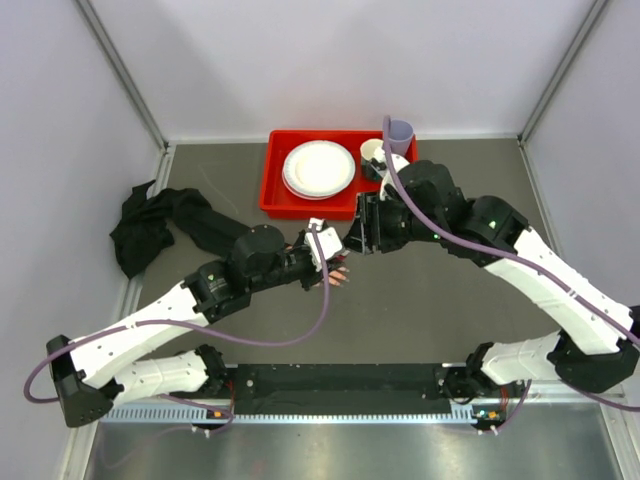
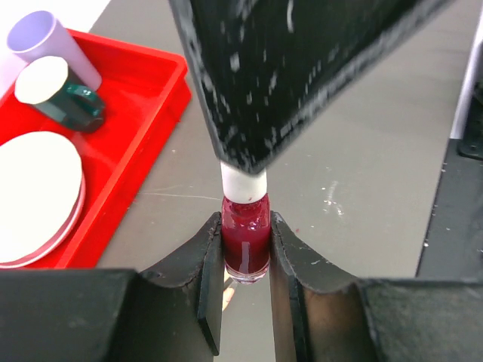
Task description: Paint the nails
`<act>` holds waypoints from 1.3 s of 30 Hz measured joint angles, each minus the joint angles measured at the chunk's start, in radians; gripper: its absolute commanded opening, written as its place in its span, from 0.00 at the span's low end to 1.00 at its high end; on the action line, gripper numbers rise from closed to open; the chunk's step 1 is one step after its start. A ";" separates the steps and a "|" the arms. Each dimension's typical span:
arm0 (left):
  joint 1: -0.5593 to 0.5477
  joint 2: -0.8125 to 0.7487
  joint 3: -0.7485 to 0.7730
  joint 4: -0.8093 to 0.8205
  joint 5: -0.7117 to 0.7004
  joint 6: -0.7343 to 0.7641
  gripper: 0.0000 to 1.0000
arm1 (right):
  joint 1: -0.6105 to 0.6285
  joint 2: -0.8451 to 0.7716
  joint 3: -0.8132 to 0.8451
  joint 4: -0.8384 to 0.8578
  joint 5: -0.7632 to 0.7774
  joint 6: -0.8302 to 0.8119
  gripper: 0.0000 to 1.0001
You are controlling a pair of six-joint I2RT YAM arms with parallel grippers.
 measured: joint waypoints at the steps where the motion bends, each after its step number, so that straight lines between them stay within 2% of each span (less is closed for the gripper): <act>1: 0.000 -0.002 -0.005 0.013 -0.008 0.004 0.00 | 0.000 0.006 -0.002 0.001 -0.003 0.010 0.50; 7: 0.000 -0.006 -0.026 0.039 -0.029 0.011 0.00 | 0.000 0.041 -0.027 0.019 -0.025 0.027 0.42; 12: 0.000 -0.006 -0.033 0.045 -0.029 0.012 0.00 | 0.000 0.062 -0.028 0.030 -0.026 0.026 0.40; 16: 0.000 -0.007 -0.034 0.045 -0.028 0.014 0.00 | 0.000 0.062 -0.028 0.035 -0.028 0.025 0.31; 23: 0.000 -0.018 -0.037 0.052 -0.029 0.014 0.00 | 0.000 0.062 -0.028 0.035 -0.051 0.024 0.31; 26: 0.000 -0.022 -0.037 0.053 -0.029 0.014 0.00 | 0.000 0.062 -0.036 0.036 -0.058 0.023 0.21; 27: 0.000 -0.023 -0.037 0.053 -0.029 0.014 0.00 | 0.000 0.062 -0.041 0.039 -0.061 0.020 0.12; 30: 0.000 -0.024 -0.038 0.050 -0.029 0.014 0.00 | 0.000 0.061 -0.047 0.041 -0.068 0.014 0.00; 39: 0.004 -0.043 -0.038 0.034 0.041 -0.004 0.00 | 0.005 0.048 -0.048 0.035 -0.111 -0.083 0.00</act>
